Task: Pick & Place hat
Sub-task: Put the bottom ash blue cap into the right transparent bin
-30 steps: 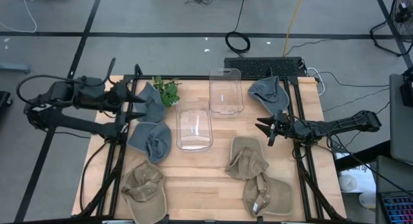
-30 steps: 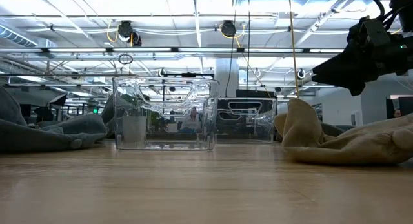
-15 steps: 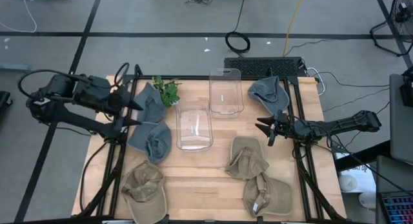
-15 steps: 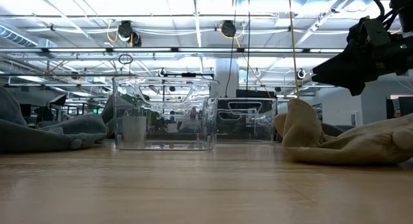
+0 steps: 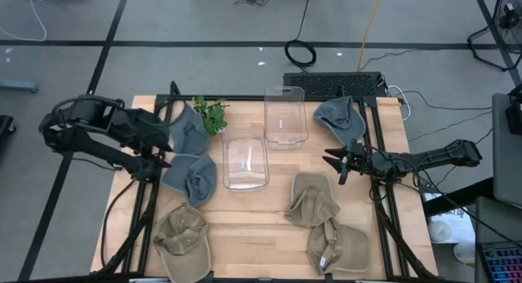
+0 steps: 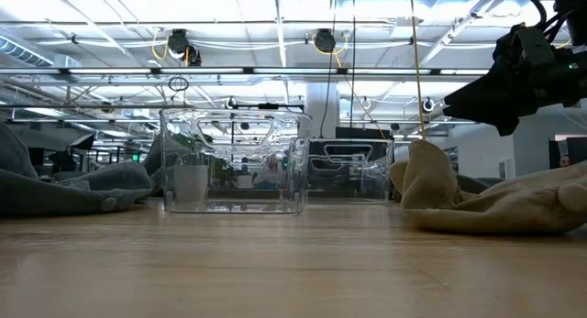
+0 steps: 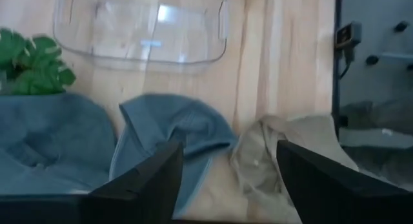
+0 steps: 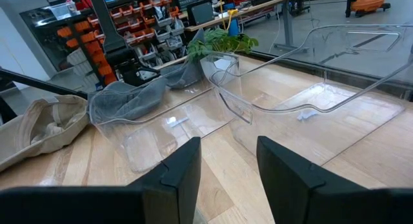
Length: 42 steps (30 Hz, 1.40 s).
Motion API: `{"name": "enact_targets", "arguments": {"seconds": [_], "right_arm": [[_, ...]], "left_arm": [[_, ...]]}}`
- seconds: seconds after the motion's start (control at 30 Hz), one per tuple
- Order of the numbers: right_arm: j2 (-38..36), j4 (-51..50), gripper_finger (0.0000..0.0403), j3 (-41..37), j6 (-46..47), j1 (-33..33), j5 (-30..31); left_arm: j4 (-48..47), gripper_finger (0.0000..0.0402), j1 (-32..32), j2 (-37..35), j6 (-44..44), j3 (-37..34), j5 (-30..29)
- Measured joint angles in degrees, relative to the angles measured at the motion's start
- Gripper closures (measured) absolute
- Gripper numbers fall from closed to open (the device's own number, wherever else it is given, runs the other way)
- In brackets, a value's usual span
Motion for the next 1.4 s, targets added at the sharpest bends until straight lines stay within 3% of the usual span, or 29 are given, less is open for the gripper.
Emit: {"name": "enact_targets", "arguments": {"seconds": [0.33,1.1,1.4], "right_arm": [[0.00,-0.02,0.0261,0.00,0.00,0.00,0.00],[0.00,-0.02,0.0261,0.00,0.00,0.01,-0.02],[0.00,-0.01,0.0261,-0.01,0.00,0.01,-0.01]], "left_arm": [[-0.03,0.0131,0.00,1.92,-1.53,-4.58,2.92],[-0.01,0.0116,-0.94,1.86,0.99,-24.79,2.55],[0.72,0.0125,-5.91,1.87,3.10,-30.45,1.29]]}}
